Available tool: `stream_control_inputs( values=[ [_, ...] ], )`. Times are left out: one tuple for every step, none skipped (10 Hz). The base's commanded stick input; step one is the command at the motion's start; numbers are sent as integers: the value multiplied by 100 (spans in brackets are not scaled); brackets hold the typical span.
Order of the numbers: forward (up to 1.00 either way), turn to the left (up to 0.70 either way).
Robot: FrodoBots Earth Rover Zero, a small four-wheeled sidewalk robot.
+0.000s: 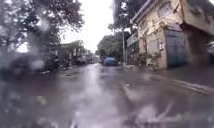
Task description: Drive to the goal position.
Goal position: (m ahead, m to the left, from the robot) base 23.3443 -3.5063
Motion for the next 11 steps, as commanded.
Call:
stream_control_inputs(
  values=[
    [100, 0],
    [100, 0],
    [100, 0],
    [100, 0],
    [100, 0],
    [100, 0],
    [100, 0],
    [100, 0],
    [100, 0],
    [100, 0],
    [100, 0]
  ],
)
